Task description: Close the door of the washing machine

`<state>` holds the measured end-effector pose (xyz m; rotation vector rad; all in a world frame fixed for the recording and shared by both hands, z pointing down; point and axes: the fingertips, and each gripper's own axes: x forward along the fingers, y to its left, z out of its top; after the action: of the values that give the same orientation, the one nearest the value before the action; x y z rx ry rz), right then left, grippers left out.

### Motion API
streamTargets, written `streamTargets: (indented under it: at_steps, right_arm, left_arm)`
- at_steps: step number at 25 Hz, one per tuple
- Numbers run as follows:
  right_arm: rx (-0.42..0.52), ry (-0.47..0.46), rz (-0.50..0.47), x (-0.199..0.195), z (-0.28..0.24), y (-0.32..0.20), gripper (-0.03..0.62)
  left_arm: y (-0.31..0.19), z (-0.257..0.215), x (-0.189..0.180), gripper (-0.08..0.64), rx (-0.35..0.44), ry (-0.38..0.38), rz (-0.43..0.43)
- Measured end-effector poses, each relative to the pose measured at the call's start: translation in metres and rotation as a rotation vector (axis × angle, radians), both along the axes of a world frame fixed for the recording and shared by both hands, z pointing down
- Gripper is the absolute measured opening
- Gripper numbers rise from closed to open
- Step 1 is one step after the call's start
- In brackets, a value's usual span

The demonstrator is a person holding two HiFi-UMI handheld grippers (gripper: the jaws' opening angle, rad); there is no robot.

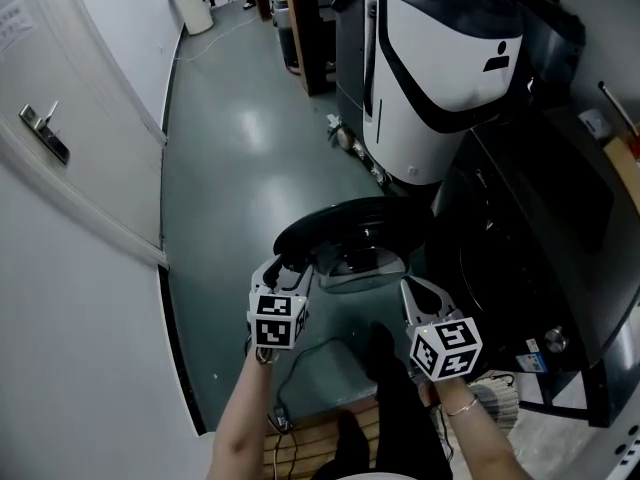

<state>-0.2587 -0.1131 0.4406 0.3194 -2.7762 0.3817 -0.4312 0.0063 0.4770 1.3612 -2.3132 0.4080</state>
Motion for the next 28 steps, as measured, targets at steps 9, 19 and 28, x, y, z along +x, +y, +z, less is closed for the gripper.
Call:
streamTargets:
  at_steps: [9,19,28]
  right_arm:
    - [-0.018,0.031,-0.039,-0.062,0.038,-0.054,0.009]
    - [-0.072,0.091,-0.049,-0.092,0.079,-0.083,0.035]
    - [-0.104,0.134,-0.063,-0.098,0.097,-0.089,0.046]
  left_arm:
    - [-0.064,0.029,-0.064,0.252,-0.038,-0.013,0.02]
    - [-0.113,0.042,-0.09,0.262,-0.073,0.006,0.174]
    - [-0.134,0.06,-0.086,0.298,-0.213,0.103,0.429]
